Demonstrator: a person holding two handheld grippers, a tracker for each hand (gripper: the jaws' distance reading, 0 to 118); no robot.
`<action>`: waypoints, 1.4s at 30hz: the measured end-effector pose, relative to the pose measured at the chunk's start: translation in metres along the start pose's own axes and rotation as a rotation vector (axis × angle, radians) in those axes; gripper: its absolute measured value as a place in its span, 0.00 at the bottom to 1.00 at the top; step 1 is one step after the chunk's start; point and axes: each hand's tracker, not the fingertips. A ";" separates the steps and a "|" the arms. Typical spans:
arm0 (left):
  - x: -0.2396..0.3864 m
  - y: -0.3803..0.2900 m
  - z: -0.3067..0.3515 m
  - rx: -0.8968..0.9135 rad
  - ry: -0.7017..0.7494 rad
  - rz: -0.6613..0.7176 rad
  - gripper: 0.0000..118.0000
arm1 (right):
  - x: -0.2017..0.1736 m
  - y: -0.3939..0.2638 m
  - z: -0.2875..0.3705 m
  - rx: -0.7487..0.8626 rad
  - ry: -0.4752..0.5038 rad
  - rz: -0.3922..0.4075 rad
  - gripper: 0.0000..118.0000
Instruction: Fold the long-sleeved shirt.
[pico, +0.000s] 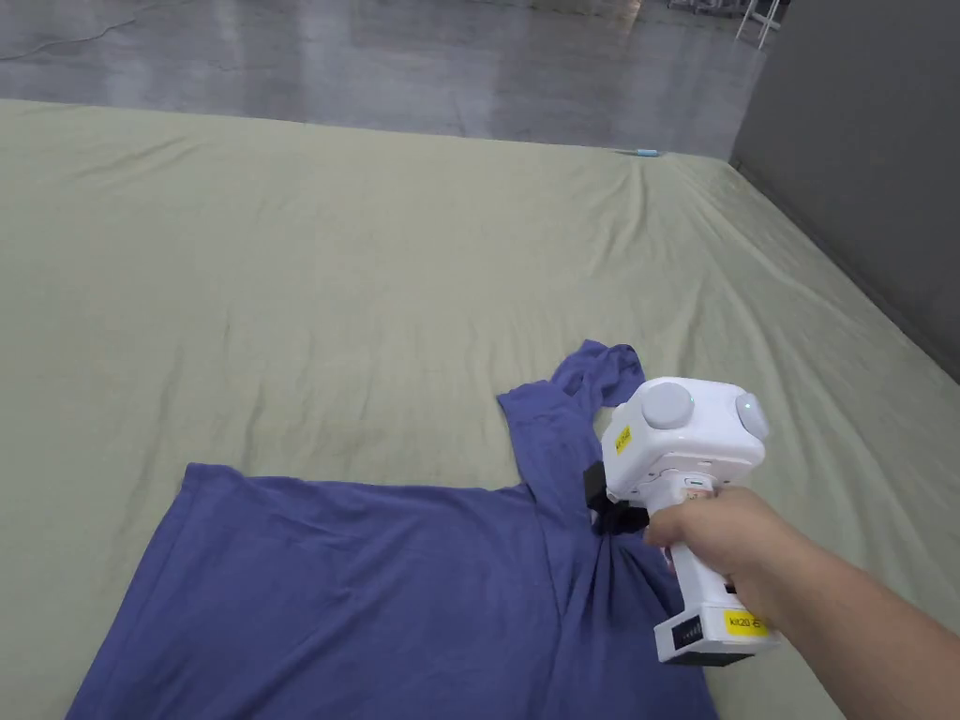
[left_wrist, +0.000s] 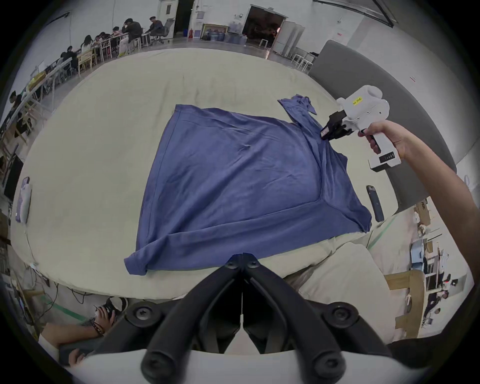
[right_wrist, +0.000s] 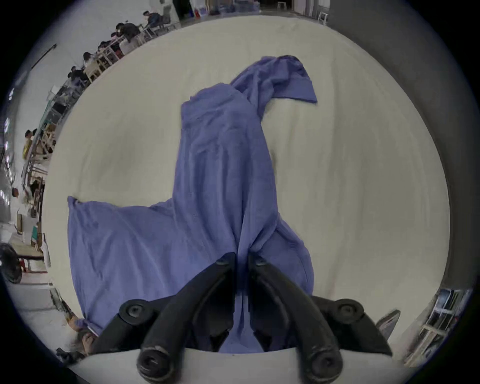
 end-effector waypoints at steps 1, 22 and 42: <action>0.001 0.000 0.000 0.001 -0.004 -0.003 0.00 | -0.004 0.000 0.008 0.018 -0.006 0.025 0.04; 0.015 -0.009 0.010 -0.001 -0.030 -0.007 0.00 | 0.002 -0.089 0.126 0.185 0.054 0.182 0.03; 0.017 -0.018 0.006 -0.022 -0.047 -0.018 0.00 | 0.010 -0.250 0.081 -0.094 0.179 0.036 0.03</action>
